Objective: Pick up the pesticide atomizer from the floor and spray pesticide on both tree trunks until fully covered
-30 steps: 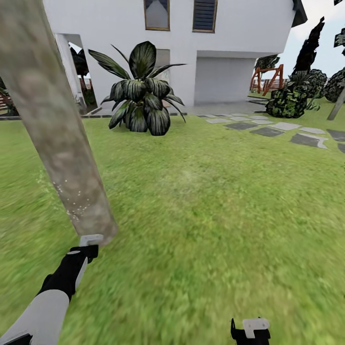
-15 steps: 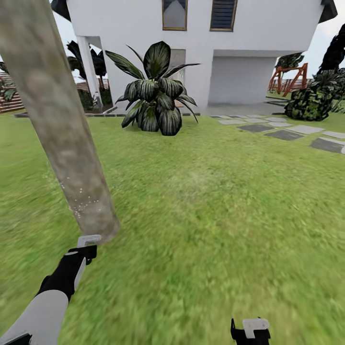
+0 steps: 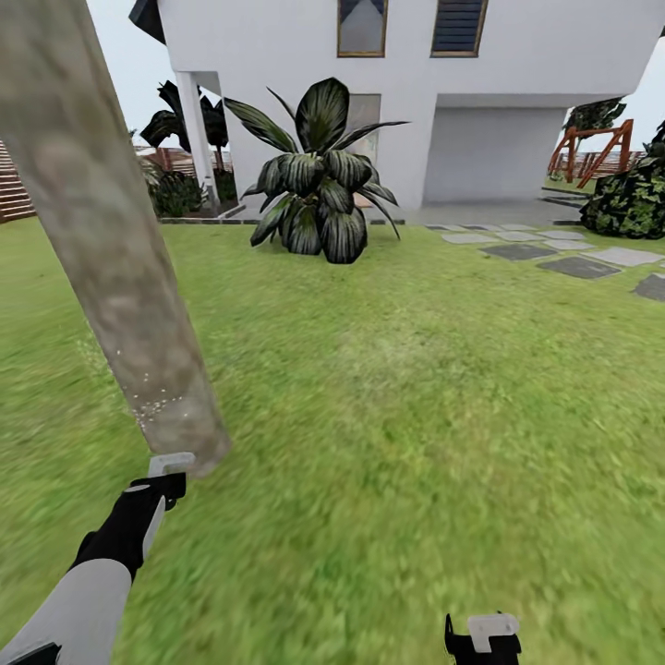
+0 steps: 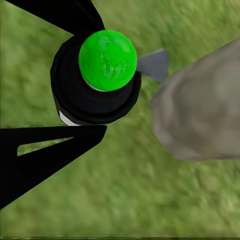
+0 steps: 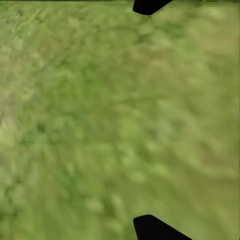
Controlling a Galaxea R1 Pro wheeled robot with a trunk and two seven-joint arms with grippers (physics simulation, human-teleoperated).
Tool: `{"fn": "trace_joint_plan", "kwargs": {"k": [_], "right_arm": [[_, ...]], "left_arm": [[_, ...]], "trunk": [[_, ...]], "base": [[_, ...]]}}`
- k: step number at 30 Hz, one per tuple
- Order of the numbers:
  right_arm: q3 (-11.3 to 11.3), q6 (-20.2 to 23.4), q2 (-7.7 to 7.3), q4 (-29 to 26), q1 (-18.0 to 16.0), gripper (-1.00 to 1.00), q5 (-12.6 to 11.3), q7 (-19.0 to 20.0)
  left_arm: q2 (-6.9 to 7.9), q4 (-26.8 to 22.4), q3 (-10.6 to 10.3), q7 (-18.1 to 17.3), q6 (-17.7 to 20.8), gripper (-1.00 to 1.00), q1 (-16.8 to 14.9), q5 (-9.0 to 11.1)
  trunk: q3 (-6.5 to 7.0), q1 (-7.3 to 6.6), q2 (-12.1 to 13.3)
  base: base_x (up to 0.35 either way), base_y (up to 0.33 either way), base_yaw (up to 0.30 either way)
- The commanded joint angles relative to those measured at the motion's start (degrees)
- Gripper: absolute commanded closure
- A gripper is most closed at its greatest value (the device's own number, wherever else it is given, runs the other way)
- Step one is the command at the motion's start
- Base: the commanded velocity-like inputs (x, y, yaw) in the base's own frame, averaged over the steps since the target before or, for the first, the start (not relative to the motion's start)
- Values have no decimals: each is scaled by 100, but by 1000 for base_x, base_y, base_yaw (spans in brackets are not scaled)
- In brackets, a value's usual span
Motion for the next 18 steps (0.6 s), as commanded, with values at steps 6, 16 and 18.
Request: {"fn": "trace_joint_plan", "kwargs": {"k": [6, 16, 18], "right_arm": [[0, 0, 0, -4, 0, -100, 0, 0], [0, 0, 0, -4, 1, -100, 0, -2], [0, 0, 0, -4, 0, -100, 0, -2]], "left_arm": [[1, -1, 15, -3, 3, 100, 0, -1], [-7, 8, 26, -3, 0, 100, 0, 16], [-7, 8, 26, -3, 2, 100, 0, 22]], "trunk": [[0, 0, 0], [0, 0, 0], [0, 0, 0]], "base": [[12, -270, 32], [168, -189, 266], [182, -10, 278]]}}
